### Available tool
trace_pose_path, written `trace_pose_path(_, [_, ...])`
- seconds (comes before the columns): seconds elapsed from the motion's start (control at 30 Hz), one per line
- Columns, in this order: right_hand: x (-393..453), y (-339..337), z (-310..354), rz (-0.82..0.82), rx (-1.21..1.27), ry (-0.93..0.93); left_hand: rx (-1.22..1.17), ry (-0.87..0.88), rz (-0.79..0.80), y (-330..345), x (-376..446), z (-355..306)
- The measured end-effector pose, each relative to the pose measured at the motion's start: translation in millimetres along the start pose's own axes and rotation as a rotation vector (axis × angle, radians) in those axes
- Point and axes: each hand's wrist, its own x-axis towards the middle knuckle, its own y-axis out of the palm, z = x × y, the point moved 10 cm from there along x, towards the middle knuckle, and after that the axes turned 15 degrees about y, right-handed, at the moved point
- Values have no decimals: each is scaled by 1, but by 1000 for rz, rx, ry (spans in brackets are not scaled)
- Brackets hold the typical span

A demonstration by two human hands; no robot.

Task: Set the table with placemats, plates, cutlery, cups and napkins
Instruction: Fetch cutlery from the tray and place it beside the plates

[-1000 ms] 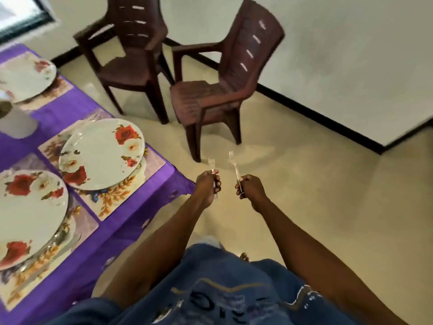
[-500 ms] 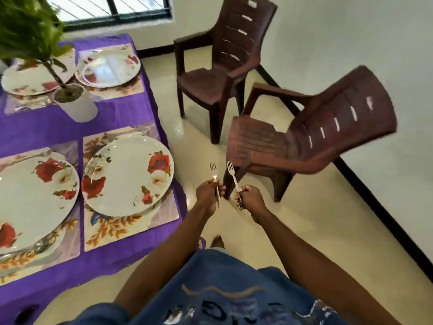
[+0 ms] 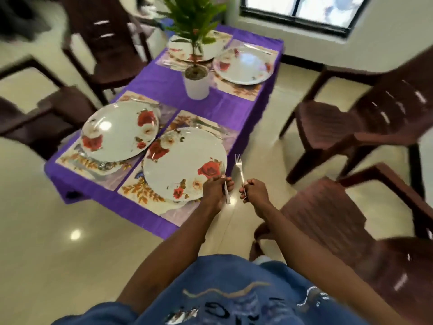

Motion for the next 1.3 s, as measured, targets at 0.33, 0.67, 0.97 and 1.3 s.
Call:
trace_pose_path(0.33, [19, 44, 30, 309, -278, -78, -144, 145, -670, -80, -39, -9])
trace_pose_path(0.67, [16, 102, 43, 479, -481, -139, -177, 123, -1051, -167, -69, -8])
trace_pose_path(0.97, [27, 160, 74, 439, -601, -213, 46, 83, -1097, -220, -47, -28])
trace_pose_path(1.3, [28, 205, 89, 489, -668, -217, 162, 129, -1072, -231, -33, -34])
